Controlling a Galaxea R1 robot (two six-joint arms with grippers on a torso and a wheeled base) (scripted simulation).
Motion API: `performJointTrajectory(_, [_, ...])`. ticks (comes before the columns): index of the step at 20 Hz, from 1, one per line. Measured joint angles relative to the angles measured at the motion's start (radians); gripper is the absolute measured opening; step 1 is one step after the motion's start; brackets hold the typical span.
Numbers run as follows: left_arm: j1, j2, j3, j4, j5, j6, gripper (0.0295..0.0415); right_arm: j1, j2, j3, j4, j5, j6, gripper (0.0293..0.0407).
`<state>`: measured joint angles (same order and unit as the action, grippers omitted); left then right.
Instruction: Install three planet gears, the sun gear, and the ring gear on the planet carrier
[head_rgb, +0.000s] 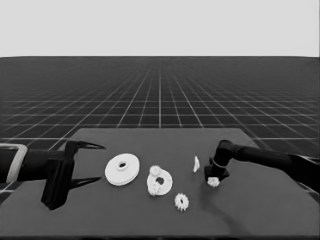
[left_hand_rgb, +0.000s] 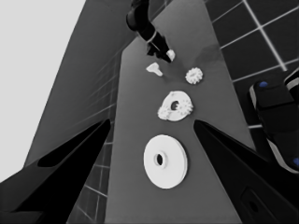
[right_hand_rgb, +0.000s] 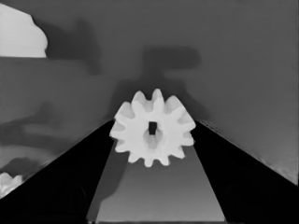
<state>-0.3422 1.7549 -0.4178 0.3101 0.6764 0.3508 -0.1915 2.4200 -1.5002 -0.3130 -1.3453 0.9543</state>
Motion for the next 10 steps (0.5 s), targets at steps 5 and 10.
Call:
performJointTrajectory(5, [0.0, 0.0, 0.0, 0.0, 0.0, 0.0, 0.0385, 0.0, 0.0, 0.0, 0.0, 0.0, 0.0, 0.0312])
performJointTrajectory(10, [0.0, 0.0, 0.0, 0.0, 0.0, 0.0, 0.0385, 0.122, -0.05, 0.113, 0.092, -0.088, 0.041, 0.0312])
